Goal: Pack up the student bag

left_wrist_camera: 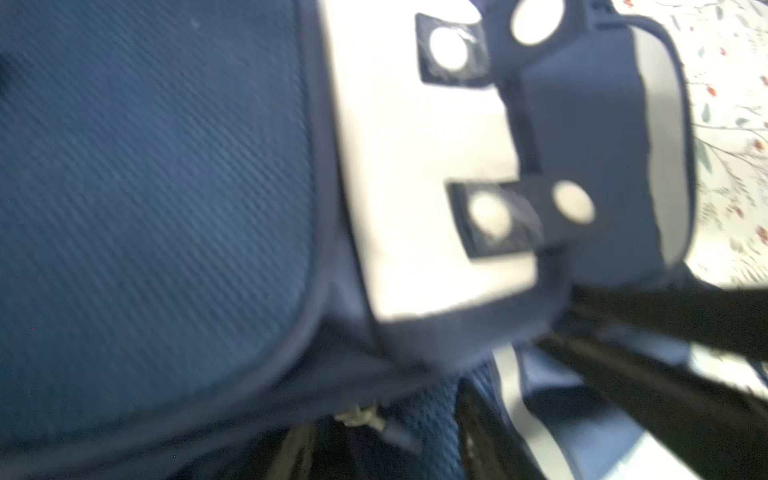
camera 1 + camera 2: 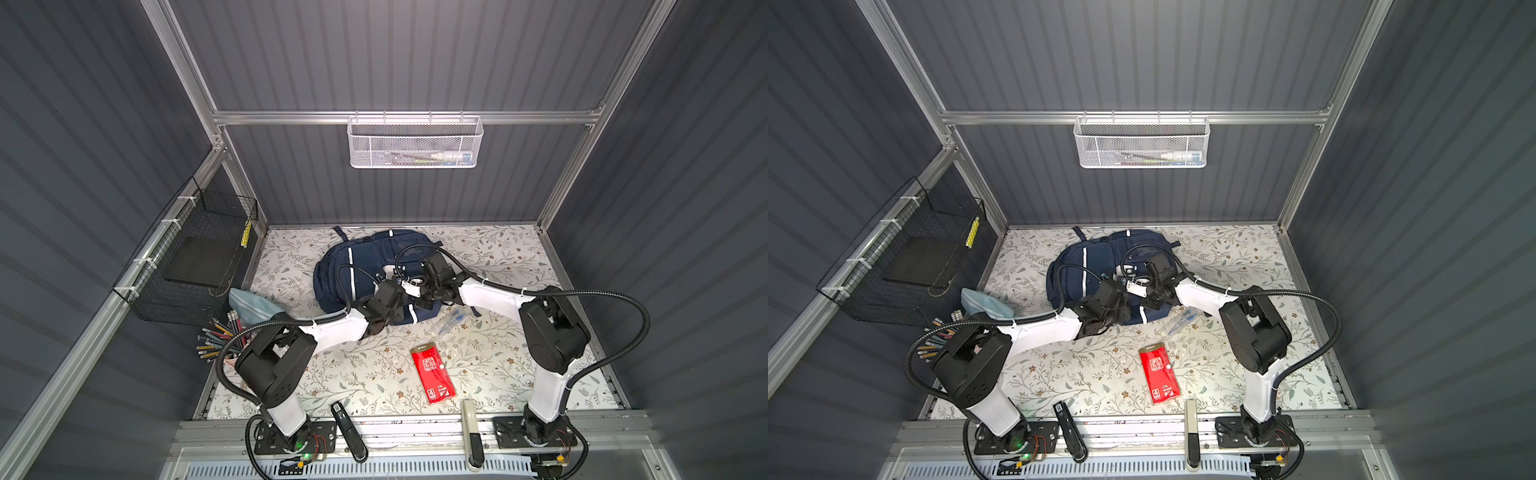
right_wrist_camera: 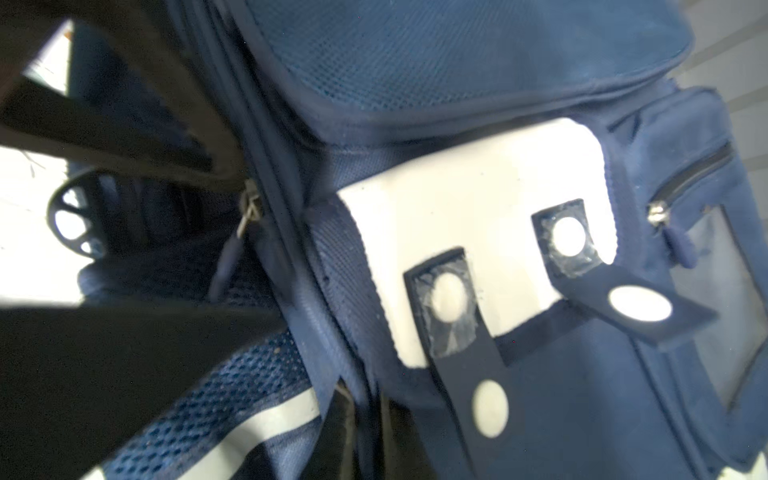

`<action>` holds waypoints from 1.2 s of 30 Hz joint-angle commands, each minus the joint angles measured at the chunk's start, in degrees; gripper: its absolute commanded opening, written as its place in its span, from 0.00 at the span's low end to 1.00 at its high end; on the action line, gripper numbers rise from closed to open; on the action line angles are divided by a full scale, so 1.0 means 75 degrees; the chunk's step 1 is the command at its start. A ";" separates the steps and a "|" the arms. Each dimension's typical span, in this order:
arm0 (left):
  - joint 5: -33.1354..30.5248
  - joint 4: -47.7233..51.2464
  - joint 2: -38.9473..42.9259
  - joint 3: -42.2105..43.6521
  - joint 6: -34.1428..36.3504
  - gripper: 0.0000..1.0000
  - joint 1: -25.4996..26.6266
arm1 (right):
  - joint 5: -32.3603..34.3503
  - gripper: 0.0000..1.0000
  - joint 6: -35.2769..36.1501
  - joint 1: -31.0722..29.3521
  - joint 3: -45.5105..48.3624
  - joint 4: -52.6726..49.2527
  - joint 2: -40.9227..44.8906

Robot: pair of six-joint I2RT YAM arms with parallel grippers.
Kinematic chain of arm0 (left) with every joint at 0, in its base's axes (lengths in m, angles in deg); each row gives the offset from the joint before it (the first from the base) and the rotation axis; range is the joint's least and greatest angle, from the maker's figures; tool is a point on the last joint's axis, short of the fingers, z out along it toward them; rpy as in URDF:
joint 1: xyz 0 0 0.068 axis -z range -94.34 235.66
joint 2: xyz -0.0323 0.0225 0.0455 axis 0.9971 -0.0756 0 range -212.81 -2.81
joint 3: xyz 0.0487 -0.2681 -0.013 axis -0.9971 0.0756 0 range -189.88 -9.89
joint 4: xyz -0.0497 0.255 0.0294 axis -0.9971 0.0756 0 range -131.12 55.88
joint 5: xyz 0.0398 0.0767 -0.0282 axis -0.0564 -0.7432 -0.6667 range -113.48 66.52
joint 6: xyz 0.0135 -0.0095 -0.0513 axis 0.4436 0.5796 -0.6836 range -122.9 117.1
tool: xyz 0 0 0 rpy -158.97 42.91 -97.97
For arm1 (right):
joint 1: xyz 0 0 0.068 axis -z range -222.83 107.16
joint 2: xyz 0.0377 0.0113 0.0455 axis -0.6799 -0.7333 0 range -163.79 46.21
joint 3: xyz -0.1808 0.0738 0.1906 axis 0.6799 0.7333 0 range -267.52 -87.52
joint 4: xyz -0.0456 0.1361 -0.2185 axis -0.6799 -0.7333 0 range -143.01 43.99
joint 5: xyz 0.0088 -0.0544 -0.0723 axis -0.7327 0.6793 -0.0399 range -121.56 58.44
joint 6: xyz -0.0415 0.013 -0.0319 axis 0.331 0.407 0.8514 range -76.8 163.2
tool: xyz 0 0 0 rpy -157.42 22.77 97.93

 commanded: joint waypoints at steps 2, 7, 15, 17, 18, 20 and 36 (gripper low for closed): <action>-0.0518 0.0547 -0.0575 -0.0620 0.0239 0.31 0.0026 | -0.0793 0.00 -0.0550 -0.0121 0.0249 -0.0590 0.0229; -0.0649 0.0964 -0.0007 -0.0482 0.0342 0.11 -0.0001 | -0.0439 0.00 -0.0594 -0.0006 0.0477 -0.0545 0.0322; -0.0205 0.1379 0.0834 0.0265 0.0562 0.00 -0.1032 | -0.0132 0.00 -0.0650 0.0207 0.0717 -0.0324 0.0566; -0.0156 0.1459 0.1116 0.0489 0.0750 0.00 -0.1518 | -0.0081 0.00 -0.0635 0.0242 0.0780 -0.0281 0.0611; -0.0197 0.1544 0.1242 0.0519 0.0878 0.00 -0.1683 | -0.0058 0.00 -0.0635 0.0259 0.0794 -0.0274 0.0617; -0.0448 0.1764 0.1499 0.0516 0.1182 0.00 -0.2038 | 0.0020 0.00 -0.0638 0.0332 0.0817 -0.0243 0.0628; 0.1937 0.1847 0.2891 0.0396 0.0496 0.00 -0.1388 | 0.0471 0.65 -0.1866 -0.0177 0.2279 0.1890 0.2671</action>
